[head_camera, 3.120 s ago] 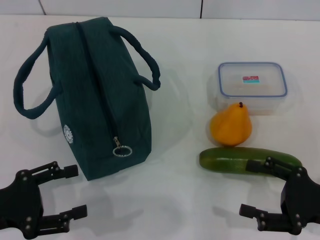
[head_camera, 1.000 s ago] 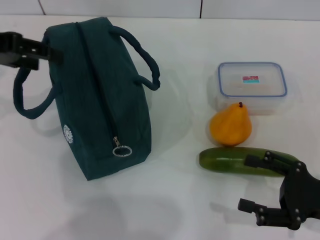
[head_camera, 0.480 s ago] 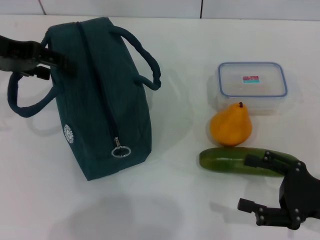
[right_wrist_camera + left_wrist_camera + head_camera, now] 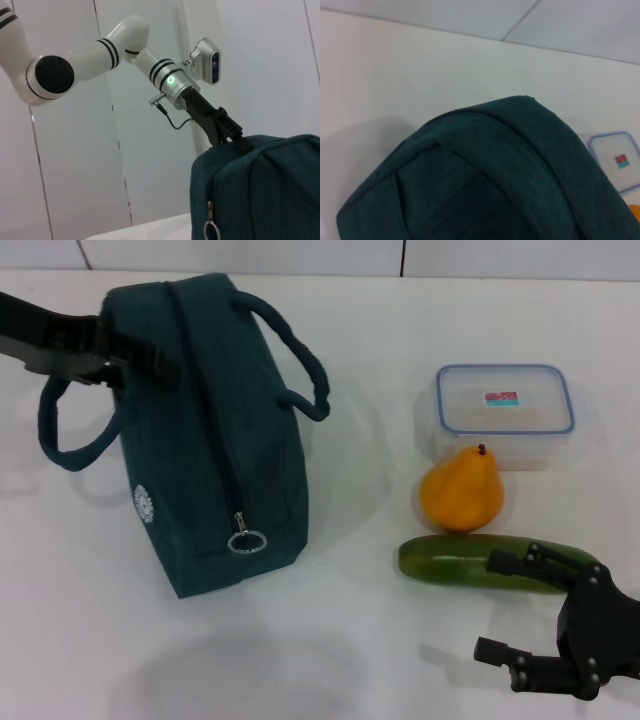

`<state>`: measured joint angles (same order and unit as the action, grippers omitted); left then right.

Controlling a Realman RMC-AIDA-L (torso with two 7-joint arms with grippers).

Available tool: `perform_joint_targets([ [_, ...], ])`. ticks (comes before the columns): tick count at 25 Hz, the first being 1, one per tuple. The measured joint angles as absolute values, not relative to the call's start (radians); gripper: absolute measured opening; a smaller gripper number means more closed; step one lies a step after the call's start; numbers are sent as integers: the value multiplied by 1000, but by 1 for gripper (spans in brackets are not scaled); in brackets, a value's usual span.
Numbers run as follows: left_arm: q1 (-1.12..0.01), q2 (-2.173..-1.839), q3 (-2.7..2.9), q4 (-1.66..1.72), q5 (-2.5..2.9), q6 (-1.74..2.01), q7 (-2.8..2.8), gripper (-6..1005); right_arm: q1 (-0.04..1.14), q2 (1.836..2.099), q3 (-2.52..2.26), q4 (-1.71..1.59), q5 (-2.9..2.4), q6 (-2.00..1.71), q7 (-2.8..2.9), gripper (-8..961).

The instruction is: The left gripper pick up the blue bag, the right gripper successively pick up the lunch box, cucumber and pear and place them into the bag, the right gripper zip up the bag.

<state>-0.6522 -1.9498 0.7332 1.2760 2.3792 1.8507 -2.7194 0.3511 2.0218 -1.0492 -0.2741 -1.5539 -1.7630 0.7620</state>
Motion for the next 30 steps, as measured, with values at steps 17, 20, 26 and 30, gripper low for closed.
perform_joint_targets([
  [17,-651,-1945,758,1221,2328,1816,-2636,305,351,2022,-1049,-271,-1554,-1759,759,815],
  [20,-652,-1945,777,1223,2330,1816,-2636,183,351,2022,-1049,-271,-1554,-1758,759,814],
  [26,-655,-1945,796,1248,2332,1836,-2656,52,349,2022,-1043,-262,-1527,-1775,765,810],
  [30,-658,-1930,793,1251,2262,1871,-2673,49,346,2020,-1039,-185,-1380,-1838,774,808],
])
